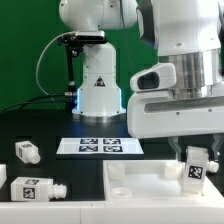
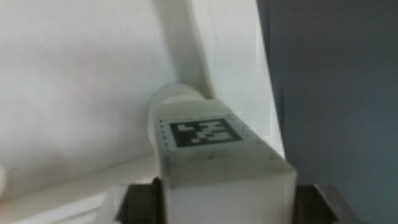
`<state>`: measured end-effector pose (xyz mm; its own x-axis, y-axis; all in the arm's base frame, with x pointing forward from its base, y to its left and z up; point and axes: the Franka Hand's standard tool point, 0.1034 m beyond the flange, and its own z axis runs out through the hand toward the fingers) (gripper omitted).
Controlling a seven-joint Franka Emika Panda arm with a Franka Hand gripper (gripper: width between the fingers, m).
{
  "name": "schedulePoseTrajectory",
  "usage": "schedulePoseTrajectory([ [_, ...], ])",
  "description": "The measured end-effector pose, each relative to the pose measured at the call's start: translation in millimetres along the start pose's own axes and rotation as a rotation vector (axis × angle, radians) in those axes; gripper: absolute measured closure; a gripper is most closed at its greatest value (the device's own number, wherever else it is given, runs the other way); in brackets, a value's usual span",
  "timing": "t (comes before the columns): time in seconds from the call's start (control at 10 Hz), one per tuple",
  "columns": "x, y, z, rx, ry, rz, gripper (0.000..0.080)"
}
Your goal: Assemble one leg
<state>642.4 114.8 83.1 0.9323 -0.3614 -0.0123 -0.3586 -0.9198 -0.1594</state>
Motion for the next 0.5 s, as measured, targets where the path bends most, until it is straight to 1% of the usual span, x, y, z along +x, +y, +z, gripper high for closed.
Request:
schedulePoseTrajectory([
  [0.4,1.3,3.6,1.1,0.020,-0.013,0.513,0.0493],
  [0.5,0.7,3.2,1.4,0.020,-0.015,0.609,0.0493],
])
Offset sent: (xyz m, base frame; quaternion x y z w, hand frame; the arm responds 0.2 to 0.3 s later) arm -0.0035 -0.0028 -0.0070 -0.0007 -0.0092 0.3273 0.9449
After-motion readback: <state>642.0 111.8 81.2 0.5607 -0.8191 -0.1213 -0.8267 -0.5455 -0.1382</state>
